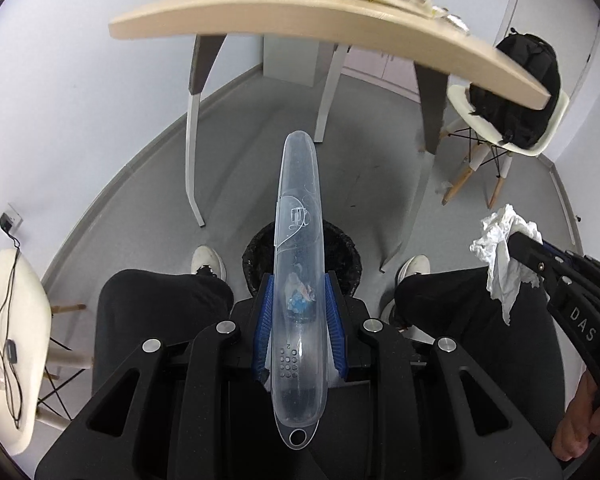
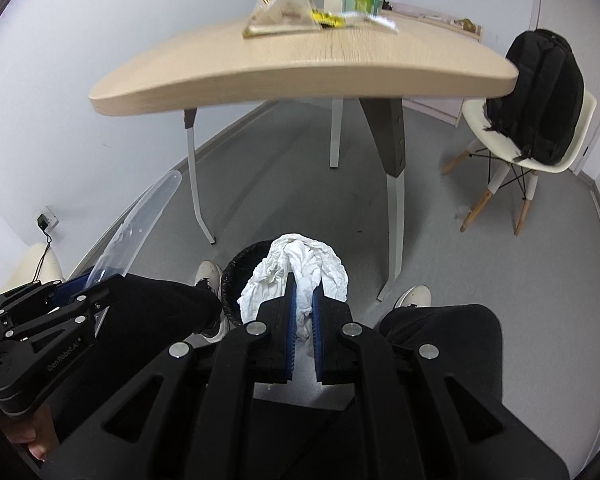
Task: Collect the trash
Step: 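Carry the clear tube and white tissue down to the black bin, then open the right gripper to drop the tissue while the left releases the tube into the bin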
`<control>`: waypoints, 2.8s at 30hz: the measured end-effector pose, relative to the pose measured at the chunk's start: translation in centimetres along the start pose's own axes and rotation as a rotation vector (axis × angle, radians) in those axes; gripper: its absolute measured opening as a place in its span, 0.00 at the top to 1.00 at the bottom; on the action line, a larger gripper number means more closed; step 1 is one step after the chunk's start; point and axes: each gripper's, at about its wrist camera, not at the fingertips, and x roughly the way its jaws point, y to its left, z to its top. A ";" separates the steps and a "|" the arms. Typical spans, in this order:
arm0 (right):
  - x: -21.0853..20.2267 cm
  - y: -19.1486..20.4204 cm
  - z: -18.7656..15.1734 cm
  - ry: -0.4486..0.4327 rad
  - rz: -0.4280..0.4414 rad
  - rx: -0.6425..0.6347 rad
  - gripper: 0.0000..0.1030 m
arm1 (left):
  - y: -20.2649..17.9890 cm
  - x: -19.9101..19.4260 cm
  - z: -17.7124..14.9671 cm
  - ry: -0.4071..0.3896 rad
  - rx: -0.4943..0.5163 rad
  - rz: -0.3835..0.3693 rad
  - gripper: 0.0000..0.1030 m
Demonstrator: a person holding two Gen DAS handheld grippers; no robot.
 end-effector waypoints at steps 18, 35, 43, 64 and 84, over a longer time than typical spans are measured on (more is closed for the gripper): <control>12.2 0.0 1.6 0.092 -0.006 0.001 0.94 | 1.4 11.8 2.7 0.070 -0.032 0.026 0.76; 21.6 2.4 2.3 0.193 0.011 -0.044 0.94 | 4.2 19.3 4.8 0.129 -0.075 0.033 0.76; 25.2 3.7 3.2 0.239 0.024 -0.073 0.94 | 6.7 21.5 5.4 0.138 -0.110 0.054 0.76; 27.7 4.0 3.8 0.230 0.015 -0.073 0.30 | 6.6 23.8 4.3 0.191 -0.093 0.096 0.76; 24.1 -6.6 1.7 0.187 -0.107 0.085 0.08 | -1.0 26.1 4.6 0.212 -0.001 0.016 0.76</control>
